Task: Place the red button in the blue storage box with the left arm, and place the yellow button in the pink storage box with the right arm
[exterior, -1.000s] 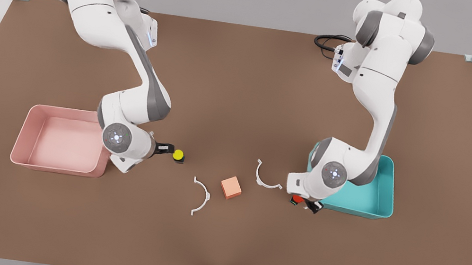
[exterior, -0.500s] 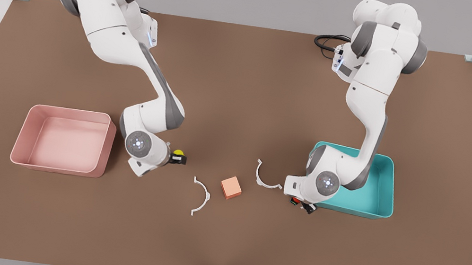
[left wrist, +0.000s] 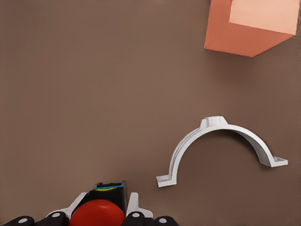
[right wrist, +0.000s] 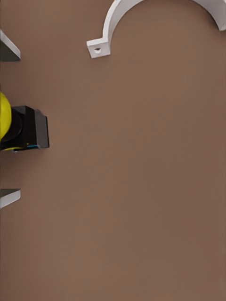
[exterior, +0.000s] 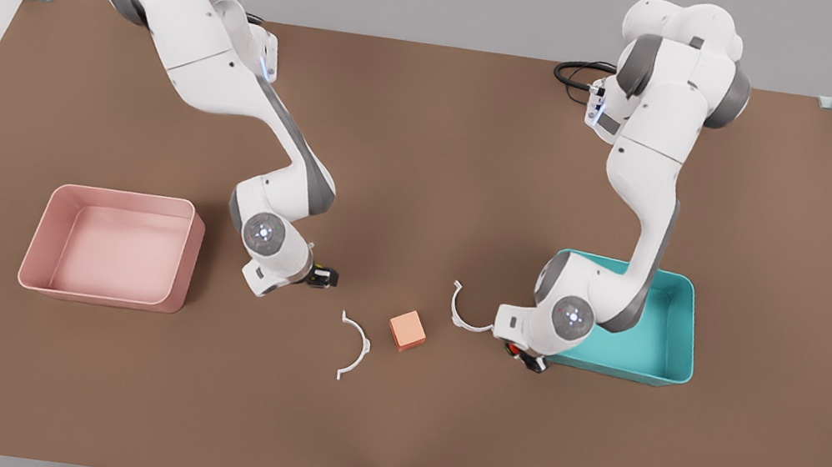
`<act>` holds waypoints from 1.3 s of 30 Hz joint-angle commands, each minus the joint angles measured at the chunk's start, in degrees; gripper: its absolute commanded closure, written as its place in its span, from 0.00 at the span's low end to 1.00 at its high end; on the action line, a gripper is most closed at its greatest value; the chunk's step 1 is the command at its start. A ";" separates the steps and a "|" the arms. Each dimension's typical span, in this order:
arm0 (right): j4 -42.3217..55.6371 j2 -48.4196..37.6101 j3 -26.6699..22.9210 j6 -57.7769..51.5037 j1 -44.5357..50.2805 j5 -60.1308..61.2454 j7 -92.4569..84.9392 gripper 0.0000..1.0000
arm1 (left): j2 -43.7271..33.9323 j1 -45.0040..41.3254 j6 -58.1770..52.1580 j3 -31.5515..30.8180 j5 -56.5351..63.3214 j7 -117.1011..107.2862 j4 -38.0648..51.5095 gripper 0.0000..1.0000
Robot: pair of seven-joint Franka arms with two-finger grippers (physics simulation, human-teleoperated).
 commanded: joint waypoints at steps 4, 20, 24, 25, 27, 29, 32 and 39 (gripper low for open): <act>-2.11 0.33 0.01 7.48 0.01 -2.14 4.90 0.00 | -10.53 0.78 -5.97 0.08 -0.28 1.18 -3.24 0.45; -6.59 0.77 0.01 13.02 0.97 -5.83 5.08 0.00 | -29.87 13.26 -5.53 0.43 -0.89 18.49 -32.95 0.00; -8.44 0.07 0.45 14.86 0.97 -5.92 5.08 0.00 | -32.33 12.91 -12.98 0.43 -0.98 -7.51 -28.21 0.00; -8.44 0.07 0.45 14.86 0.97 -5.92 5.08 0.00 | -32.34 13.18 -24.63 0.52 -0.63 -13.04 -20.16 0.00; -8.70 0.07 0.80 14.95 0.97 -5.92 5.08 0.00 | -31.98 13.18 -41.21 3.33 1.21 -22.17 -1.33 0.00; -8.79 0.42 0.80 15.39 0.80 -6.35 4.99 0.00 | -34.27 13.18 -42.00 3.69 1.92 -35.02 3.43 0.00; -8.79 0.95 0.71 16.36 0.45 -9.16 4.37 0.00 | -38.14 14.58 -42.18 3.33 2.10 -36.00 3.43 0.00; -8.08 0.42 0.71 16.18 0.09 -15.85 3.85 0.04 | -37.43 14.76 -42.18 3.42 1.92 -35.47 3.61 0.00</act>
